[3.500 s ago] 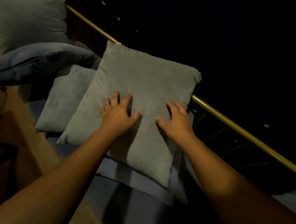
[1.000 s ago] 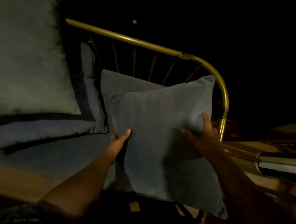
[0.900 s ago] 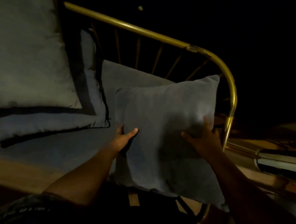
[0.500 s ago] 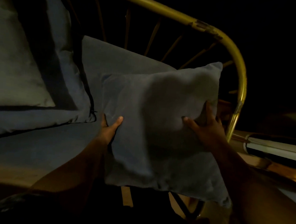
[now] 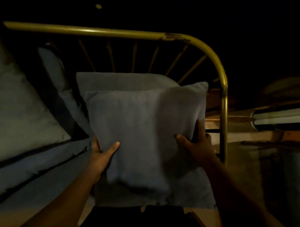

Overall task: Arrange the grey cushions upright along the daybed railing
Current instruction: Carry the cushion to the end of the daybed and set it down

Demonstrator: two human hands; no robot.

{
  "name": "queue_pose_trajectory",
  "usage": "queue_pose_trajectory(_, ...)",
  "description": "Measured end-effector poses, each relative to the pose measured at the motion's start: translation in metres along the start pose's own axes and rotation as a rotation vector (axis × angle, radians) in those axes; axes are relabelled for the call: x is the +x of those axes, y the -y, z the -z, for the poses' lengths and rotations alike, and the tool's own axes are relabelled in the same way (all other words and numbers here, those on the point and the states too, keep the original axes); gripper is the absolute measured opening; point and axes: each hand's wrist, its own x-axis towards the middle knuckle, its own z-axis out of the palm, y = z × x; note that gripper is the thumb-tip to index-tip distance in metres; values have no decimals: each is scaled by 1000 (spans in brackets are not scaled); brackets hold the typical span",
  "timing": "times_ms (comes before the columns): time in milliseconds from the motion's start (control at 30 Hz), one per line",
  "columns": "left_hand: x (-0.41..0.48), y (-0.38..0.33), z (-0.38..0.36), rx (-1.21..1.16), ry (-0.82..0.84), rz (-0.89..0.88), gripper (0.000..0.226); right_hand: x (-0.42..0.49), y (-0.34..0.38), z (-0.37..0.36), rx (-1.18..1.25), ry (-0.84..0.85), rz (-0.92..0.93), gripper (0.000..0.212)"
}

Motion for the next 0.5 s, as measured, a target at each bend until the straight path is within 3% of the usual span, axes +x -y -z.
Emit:
queue_pose_trajectory(167,-16,-3,-3,133,85,-70,104,3,-22,0,141,-3,-25,112)
queue_pose_trajectory(333,-7,2,-39,223,181,-88,87,22,-41,-8,156,-2,-104,101)
queue_pose_trajectory(400,-3,11,-53,325,237,-104,90,25,-49,-18,96,31,-33,92)
queue_pose_trajectory(500,-1,22,-66,480,144,-11,107,26,-60,-31,-22,34,-8,91)
